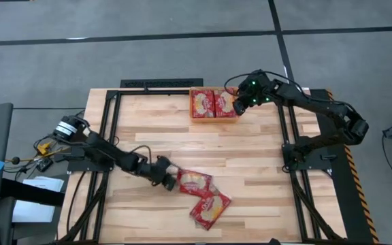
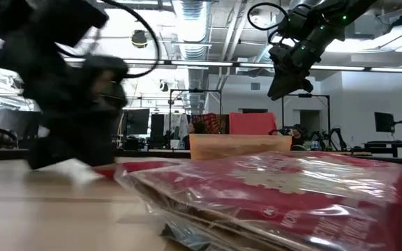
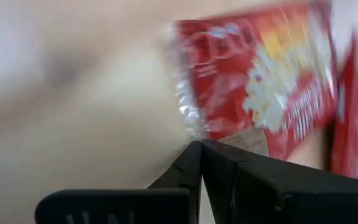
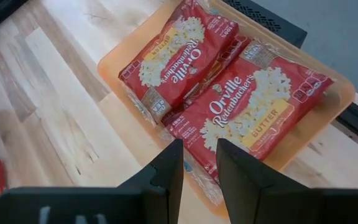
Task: Sort popcorn bags into baskets
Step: Put the red popcorn bag into the orange bin
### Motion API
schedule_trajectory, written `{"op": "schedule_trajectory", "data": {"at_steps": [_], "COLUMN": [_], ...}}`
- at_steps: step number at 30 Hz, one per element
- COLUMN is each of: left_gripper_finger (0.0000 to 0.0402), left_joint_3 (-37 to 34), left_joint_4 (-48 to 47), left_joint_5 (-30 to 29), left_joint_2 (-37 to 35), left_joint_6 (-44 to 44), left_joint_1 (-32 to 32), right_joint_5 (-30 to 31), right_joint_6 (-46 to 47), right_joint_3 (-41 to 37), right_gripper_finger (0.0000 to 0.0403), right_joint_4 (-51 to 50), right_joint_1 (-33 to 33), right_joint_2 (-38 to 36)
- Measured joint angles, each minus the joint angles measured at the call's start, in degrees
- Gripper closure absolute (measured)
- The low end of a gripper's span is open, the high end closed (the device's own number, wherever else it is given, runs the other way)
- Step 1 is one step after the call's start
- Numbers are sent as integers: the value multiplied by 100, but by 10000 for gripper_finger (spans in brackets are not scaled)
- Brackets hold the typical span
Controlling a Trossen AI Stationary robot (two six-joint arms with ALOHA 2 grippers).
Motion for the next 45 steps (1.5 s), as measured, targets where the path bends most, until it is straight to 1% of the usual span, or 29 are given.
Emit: {"op": "schedule_trajectory", "data": {"at_steps": [3, 5, 7, 9, 11, 13, 15, 17, 18, 20, 22, 25, 26, 28, 30, 32, 37, 41, 45], "left_gripper_finger": [402, 401, 401, 401, 401, 401, 401, 401, 401, 401, 401, 401, 401, 401, 401, 401, 401, 401, 401], "left_joint_3": [-1, 63, 192, 423, 710, 1129, 1568, 1954, 2132, 2433, 2433, 2160, 2032, 1753, 1510, 1366, 1423, 1608, 1839], "left_joint_4": [287, 284, 308, 392, 379, 347, -90, -1008, -1617, -2592, -3126, -2991, -2869, -2338, -1748, -1428, -864, -238, -79], "left_joint_5": [-277, -414, -463, -574, -430, 80, 576, 754, 749, 499, 245, 263, 260, 163, -81, -340, -1183, -1306, -1225], "left_joint_2": [7, 10, 16, 224, 469, 682, 677, 491, 327, -3, -373, -592, -598, -543, -382, -204, 364, 891, 1385], "left_joint_6": [439, 830, 1223, 1642, 2178, 2616, 2935, 3146, 3256, 3355, 3179, 2423, 2114, 1466, 844, 314, -400, -562, -675], "left_joint_1": [524, 899, 1249, 1580, 1946, 2286, 2516, 2539, 2480, 2288, 1934, 1210, 962, 526, 204, -16, -205, -194, -201], "right_joint_5": [-224, -433, -579, -581, -581, -581, -581, -581, -581, -581, -581, -599, -602, -621, -619, -625, -645, -641, -623], "right_joint_6": [-144, -169, -178, -181, -181, -179, -157, -152, -157, -241, -268, -251, -188, 20, 258, 480, 1002, 1397, 1660], "right_joint_3": [0, 0, 0, 0, 0, 0, 0, -2, -2, -2, -16, -141, -223, -455, -722, -1002, -1638, -1926, -2128], "right_gripper_finger": [279, 276, 272, 269, 266, 264, 264, 267, 268, 272, 274, 273, 271, 266, 260, 253, 242, 239, 239], "right_joint_4": [-111, -199, -291, -361, -386, -387, -393, -439, -443, -501, -503, -455, -400, -270, -64, 248, 1289, 1804, 2058], "right_joint_1": [2, 4, 46, 94, 146, 204, 286, 348, 395, 479, 609, 795, 857, 971, 1099, 1252, 1610, 1900, 2166], "right_joint_2": [0, 0, 0, 0, 0, 0, 0, 0, 0, 0, 0, 0, 0, 0, 0, 0, 2, 2, 2]}}
